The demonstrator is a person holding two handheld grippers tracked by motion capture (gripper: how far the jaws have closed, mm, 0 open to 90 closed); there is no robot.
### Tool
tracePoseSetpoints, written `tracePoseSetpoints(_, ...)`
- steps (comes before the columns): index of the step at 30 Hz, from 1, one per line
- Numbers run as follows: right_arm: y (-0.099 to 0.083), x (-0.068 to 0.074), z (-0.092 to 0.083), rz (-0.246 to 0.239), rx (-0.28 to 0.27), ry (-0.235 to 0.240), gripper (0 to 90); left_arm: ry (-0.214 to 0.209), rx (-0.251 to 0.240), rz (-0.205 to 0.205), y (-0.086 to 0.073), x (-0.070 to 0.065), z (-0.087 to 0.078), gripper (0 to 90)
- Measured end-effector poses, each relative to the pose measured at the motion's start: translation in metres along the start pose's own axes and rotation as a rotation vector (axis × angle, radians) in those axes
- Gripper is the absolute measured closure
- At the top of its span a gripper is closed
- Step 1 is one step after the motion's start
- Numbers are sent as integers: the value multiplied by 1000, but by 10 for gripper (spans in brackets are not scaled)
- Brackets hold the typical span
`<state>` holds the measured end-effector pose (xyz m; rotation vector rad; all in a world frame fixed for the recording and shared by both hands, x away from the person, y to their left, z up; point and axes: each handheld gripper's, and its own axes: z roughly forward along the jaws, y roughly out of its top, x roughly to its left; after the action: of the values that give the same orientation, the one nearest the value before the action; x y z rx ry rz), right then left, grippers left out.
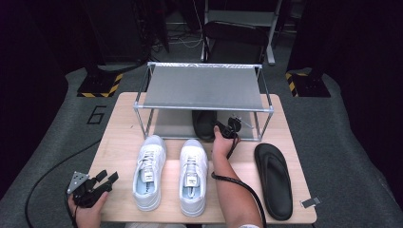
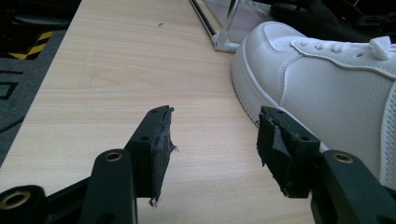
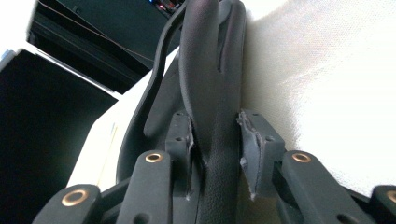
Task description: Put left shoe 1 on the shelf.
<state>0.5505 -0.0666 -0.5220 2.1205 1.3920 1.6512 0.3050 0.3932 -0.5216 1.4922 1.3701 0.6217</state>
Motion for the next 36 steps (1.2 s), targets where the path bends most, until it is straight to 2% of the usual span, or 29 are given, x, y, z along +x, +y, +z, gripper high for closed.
tracePoseSetpoints(2,-2,0,0,21,3,33,658,0,0,5,0,0,0,446)
tracePoseSetpoints(7,-3,-4,3,10,10,21,644,2,-8,2,0,0,0,446)
tracePoseSetpoints(8,-4,-6,4,2,21,5,629,3,-8,2,0,0,0,446)
tracePoseSetpoints(9,-4,-6,3,17,32,-3,599,3,-7,2,0,-1,0,446)
tracePoseSetpoints(11,-3,-9,2,9,7,13,565,2,-5,3,0,-1,0,446)
tracePoseSetpoints(12,-2,-8,0,32,9,41,551,-5,8,6,0,-1,-1,446)
tracePoseSetpoints(14,-3,-8,-2,-6,15,-10,526,2,-6,5,0,-2,0,446)
tracePoseSetpoints(15,-4,-8,-5,-21,14,-16,524,-3,5,9,1,-1,-1,446)
tracePoseSetpoints(18,-5,-7,-14,-32,6,15,518,-3,3,4,0,-2,0,446)
tracePoseSetpoints(22,-9,-6,-32,-47,4,59,515,-10,18,14,1,-4,1,446)
tracePoseSetpoints(23,-12,-6,-38,-31,17,69,519,-15,19,23,2,-4,2,448)
tracePoseSetpoints(24,-17,-6,-44,-38,27,72,523,-16,20,26,2,-5,3,449)
tracePoseSetpoints(26,-25,-5,-55,-81,49,79,523,-14,27,43,2,-7,5,453)
tracePoseSetpoints(27,-29,-4,-64,-122,31,92,525,-21,38,44,2,-8,6,454)
tracePoseSetpoints(28,-32,-4,-72,-147,35,95,526,-20,37,45,3,-8,6,454)
tracePoseSetpoints(31,-37,-4,-95,-190,64,131,534,-11,17,50,3,-12,7,454)
tracePoseSetpoints(33,-38,-4,-109,-191,91,178,544,-12,31,53,3,-12,6,454)
tracePoseSetpoints(35,-39,-4,-123,-221,87,191,545,-6,14,48,2,-12,7,453)
tracePoseSetpoints(36,-39,-5,-134,-233,85,195,544,-10,26,48,2,-12,6,453)
